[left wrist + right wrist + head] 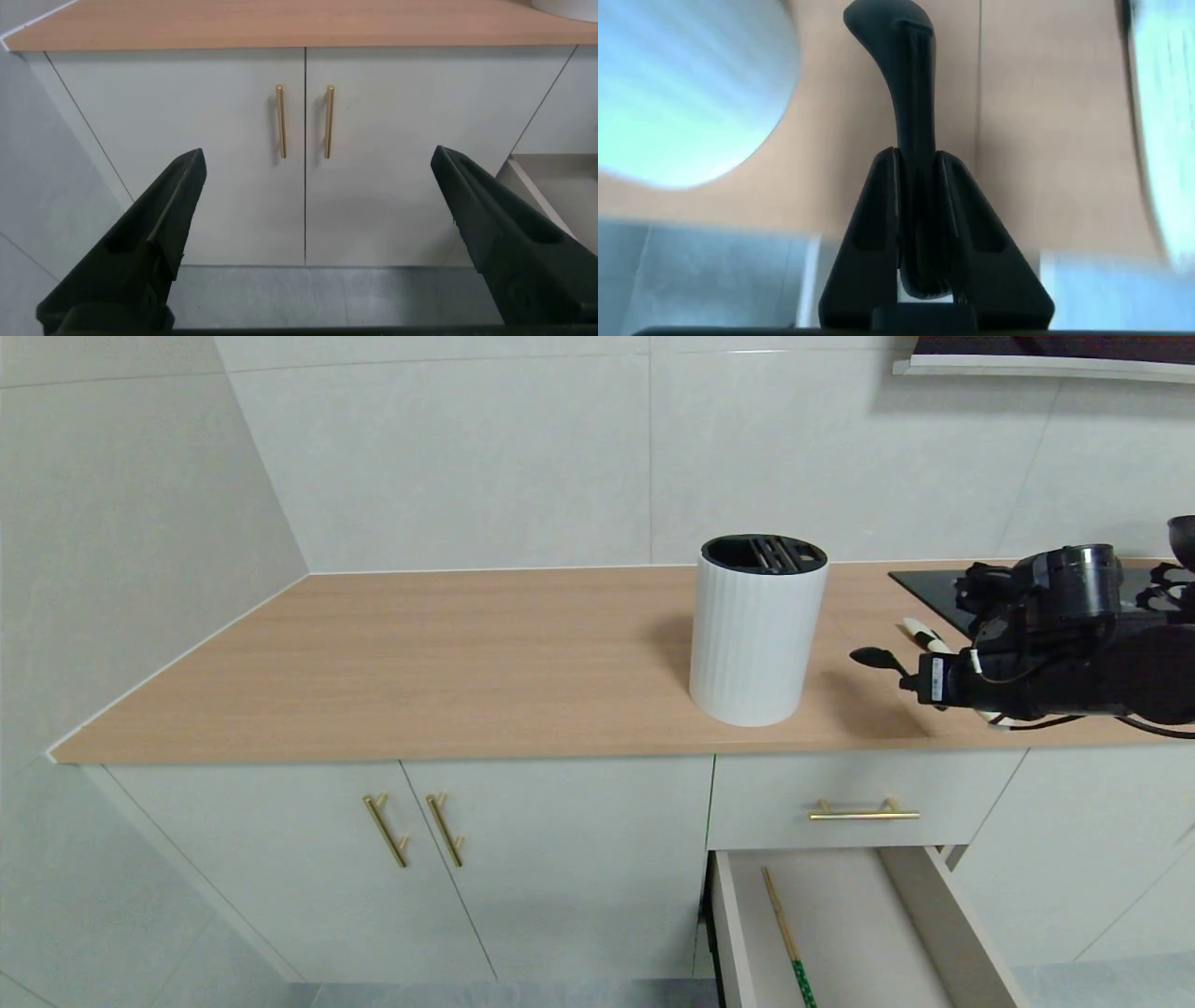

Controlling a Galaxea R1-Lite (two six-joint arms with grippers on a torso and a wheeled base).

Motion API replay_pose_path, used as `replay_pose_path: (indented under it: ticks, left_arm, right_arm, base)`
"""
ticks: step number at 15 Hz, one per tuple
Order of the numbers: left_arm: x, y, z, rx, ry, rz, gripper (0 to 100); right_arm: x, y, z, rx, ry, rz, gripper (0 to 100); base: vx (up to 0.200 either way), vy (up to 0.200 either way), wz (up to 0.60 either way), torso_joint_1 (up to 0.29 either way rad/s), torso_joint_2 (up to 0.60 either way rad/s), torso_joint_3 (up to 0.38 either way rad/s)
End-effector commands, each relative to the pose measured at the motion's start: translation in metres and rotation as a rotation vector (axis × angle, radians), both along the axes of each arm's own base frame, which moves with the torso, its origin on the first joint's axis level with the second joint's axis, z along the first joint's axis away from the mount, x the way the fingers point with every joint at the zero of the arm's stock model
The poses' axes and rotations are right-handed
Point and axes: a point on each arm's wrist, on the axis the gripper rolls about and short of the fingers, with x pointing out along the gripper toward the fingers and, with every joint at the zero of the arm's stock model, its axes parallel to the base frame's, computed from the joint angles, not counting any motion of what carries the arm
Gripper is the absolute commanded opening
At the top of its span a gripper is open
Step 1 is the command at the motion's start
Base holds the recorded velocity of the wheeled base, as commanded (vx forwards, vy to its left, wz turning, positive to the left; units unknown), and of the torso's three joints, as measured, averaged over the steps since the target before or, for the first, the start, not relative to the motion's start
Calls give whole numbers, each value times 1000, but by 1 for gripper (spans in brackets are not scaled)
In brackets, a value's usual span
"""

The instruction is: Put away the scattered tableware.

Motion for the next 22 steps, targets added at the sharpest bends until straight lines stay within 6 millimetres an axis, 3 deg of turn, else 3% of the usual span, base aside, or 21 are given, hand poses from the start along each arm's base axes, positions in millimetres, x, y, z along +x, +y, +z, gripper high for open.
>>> replay_pose_path:
  ticks: [1,4,8,16,22]
  left_arm:
    - [0,0,0,-1,1,1,100]
    - [0,0,0,-1,-1,1,100]
    - [0,0,0,-1,-1,1,100]
    - [0,0,0,-1,-1,1,100]
    - [0,0,0,-1,-1,1,100]
  right_arm:
    - [-36,5,18,7,-33,11,0]
    - [-79,-1,16,35,-11,-4,0]
    - [-116,-5,15,45,-13,3,0]
    - [-117,7,-4,21,57,46,0]
    - [-112,8,-11,17,86,45,0]
  base:
    - [0,0,0,0,0,0]
    - [0,0,0,0,0,0]
    - [0,0,0,0,0,0]
    - [0,0,0,-6,7,6]
    - [0,0,0,-181,420,238]
